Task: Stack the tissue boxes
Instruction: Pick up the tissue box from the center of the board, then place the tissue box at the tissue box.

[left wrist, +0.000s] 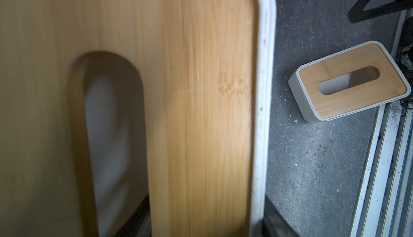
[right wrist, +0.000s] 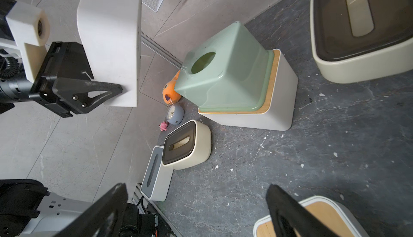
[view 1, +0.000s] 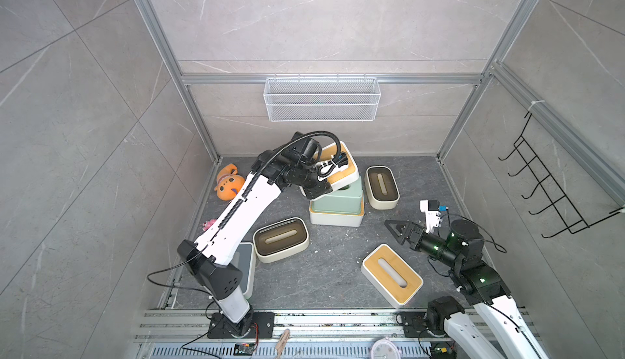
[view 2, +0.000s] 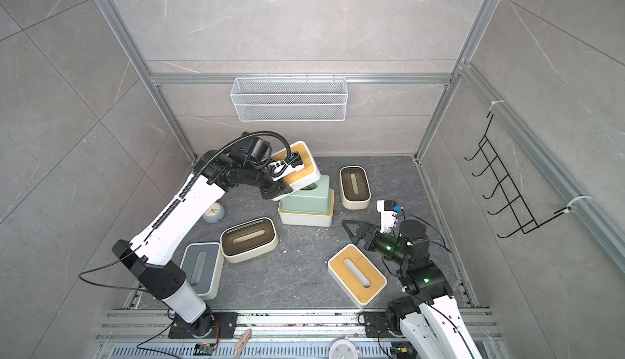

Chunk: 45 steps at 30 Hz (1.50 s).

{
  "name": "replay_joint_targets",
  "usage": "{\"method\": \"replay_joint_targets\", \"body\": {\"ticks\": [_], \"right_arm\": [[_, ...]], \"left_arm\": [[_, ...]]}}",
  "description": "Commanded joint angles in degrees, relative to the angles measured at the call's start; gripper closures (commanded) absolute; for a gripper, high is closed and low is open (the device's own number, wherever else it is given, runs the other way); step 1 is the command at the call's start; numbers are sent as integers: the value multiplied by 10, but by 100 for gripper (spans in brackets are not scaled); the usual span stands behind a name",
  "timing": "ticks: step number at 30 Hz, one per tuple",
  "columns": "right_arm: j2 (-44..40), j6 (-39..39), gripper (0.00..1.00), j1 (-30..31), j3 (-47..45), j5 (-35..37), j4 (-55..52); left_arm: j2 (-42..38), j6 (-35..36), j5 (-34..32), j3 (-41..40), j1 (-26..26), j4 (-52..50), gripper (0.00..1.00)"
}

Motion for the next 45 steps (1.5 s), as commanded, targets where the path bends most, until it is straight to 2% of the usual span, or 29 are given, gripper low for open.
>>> {"method": "replay_joint_targets", "body": {"ticks": [1, 13, 23, 33, 45], "right_arm": [[-27, 1, 0, -2, -14, -6, 21], [-35, -1, 0, -2, -25, -11, 28], [-39, 8, 0, -1, -46, -32, 99], [-15, 9, 0, -1, -46, -30, 110], [-1, 10, 0, -1, -47, -30, 115]], "left_arm": [[31, 59, 14, 55, -3, -38, 67], [143, 124, -9, 187, -12, -116, 66], [185, 161, -14, 214, -11, -127, 65], [202, 169, -18, 222, -11, -119, 65], [213, 173, -15, 238, -7, -104, 59]]}}
